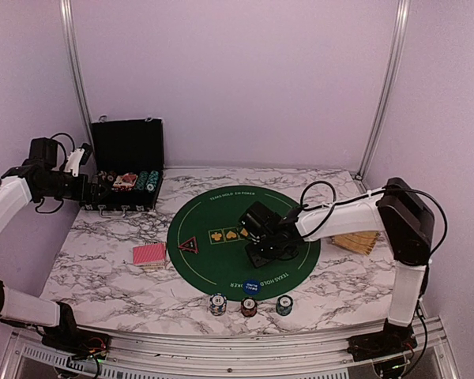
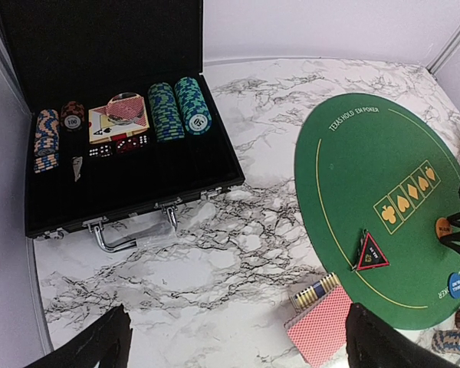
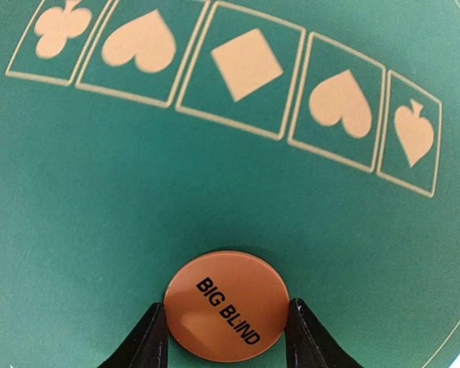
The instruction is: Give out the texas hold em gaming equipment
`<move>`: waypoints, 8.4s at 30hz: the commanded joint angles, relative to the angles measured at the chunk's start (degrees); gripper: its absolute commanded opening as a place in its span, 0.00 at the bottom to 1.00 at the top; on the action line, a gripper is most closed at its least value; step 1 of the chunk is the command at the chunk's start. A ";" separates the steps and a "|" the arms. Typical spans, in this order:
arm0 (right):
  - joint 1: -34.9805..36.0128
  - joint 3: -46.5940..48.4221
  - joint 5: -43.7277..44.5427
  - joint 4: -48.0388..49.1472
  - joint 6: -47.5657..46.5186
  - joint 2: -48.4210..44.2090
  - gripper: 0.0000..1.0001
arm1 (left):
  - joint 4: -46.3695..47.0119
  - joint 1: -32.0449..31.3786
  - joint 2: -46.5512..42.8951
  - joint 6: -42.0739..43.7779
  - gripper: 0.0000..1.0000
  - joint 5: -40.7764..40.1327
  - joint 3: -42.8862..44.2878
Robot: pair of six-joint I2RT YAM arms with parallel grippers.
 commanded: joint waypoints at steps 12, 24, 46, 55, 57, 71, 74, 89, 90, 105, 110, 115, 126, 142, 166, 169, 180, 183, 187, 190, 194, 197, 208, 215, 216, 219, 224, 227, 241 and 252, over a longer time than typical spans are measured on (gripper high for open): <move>-12.30 20.64 2.04 3.27 -9.69 14.95 0.41 | -1.24 0.13 0.39 0.82 0.99 0.87 2.00; -11.19 20.51 -0.05 3.28 -7.98 9.49 0.68 | -1.46 0.12 0.50 1.18 0.99 1.05 1.89; -1.37 -3.45 -0.52 10.20 5.43 0.50 0.37 | -1.46 0.08 0.50 0.72 0.99 1.41 2.66; -5.82 0.21 0.52 10.74 4.77 4.67 0.26 | -1.42 0.13 1.13 0.91 0.99 1.41 2.88; -7.01 1.22 1.01 10.62 4.00 5.56 0.25 | -1.43 0.13 1.42 0.84 0.99 1.38 2.97; -9.97 8.69 -0.83 6.96 -1.58 8.77 0.31 | -1.47 0.10 0.60 1.24 0.99 1.23 2.53; -10.00 4.93 -1.59 7.72 -0.60 5.54 0.34 | -1.44 0.13 0.79 1.44 0.99 1.28 2.60; -9.29 12.25 -4.49 8.73 2.96 13.71 0.41 | -1.41 0.14 1.78 1.59 0.99 2.13 2.36; -9.27 13.42 -4.12 8.17 3.30 14.61 0.40 | -1.42 0.12 1.77 1.52 0.99 2.13 2.42; -12.55 19.47 4.12 5.83 7.59 19.11 0.35 | -1.46 0.13 1.66 2.47 0.99 1.44 2.10; -11.66 19.48 3.43 6.59 8.92 18.17 0.37 | -1.43 0.13 1.66 2.49 0.99 1.30 2.14; -7.57 19.13 2.44 7.71 9.58 15.99 0.42 | -1.47 0.16 1.58 2.78 0.99 1.45 2.18; -8.16 26.93 3.40 3.66 12.72 22.25 0.36 | -1.46 0.13 1.50 2.77 0.99 1.62 2.01; -12.81 33.95 9.21 -1.04 13.21 27.90 0.30 | -2.31 0.13 1.56 3.98 0.99 1.96 1.92; -2.25 7.59 -8.27 0.41 -6.83 -1.21 0.72 | -3.68 0.13 0.48 5.12 0.99 2.04 2.45; -0.45 4.47 -11.47 -2.26 -7.88 -4.21 0.76 | -3.78 0.12 0.79 5.15 0.99 2.16 2.44; 5.11 4.43 -13.22 -8.60 -12.38 -2.26 0.73 | -4.34 0.13 0.06 5.12 0.99 2.39 2.70; 5.46 4.01 -14.07 -8.86 -13.36 -2.22 0.72 | -4.34 0.11 0.08 5.23 0.99 2.40 2.84; 7.36 4.08 -12.49 -10.38 -14.84 -0.74 0.70 | -4.40 0.11 0.30 5.05 0.99 2.51 3.05; 8.41 3.98 -10.70 -11.30 -14.96 0.33 0.65 | -4.41 0.12 0.41 4.99 0.99 2.53 3.38; 8.50 2.84 -9.98 -11.09 -14.43 -0.24 0.64 | -4.49 0.13 0.43 5.09 0.99 2.51 3.80; 8.46 1.80 -9.29 -11.53 -14.30 -0.62 0.63 | -4.58 0.11 0.49 5.10 0.99 2.48 3.85; 5.45 -5.36 -4.08 -10.78 -10.04 -5.62 0.49 | -4.63 0.07 0.95 4.82 0.99 3.04 4.02; 3.45 -9.35 -2.01 -10.97 -8.96 -9.20 0.49 | -4.63 0.12 1.10 4.79 0.99 3.20 4.28; 3.25 -9.71 -1.75 -10.97 -8.90 -9.60 0.49 | -4.56 0.11 1.04 4.81 0.99 3.21 4.29; 2.30 -10.62 -1.32 -10.79 -8.81 -10.59 0.48 | -4.63 0.13 1.05 4.68 0.99 3.49 4.14; 1.84 -7.89 -1.54 -11.24 -8.78 -11.09 0.50 | -4.72 0.12 0.99 4.64 0.99 3.60 4.11; 1.97 -4.15 -2.33 -12.52 -8.72 -11.56 0.57 | -4.82 0.13 0.89 4.96 0.99 3.36 4.11; 11.55 13.68 -16.74 -19.98 -9.52 -9.38 0.90 | -5.68 0.13 0.53 5.40 0.99 3.01 3.69; 17.60 19.84 -18.13 -22.02 -12.22 -1.02 0.96 | -6.48 0.13 -0.29 5.47 0.99 4.05 3.65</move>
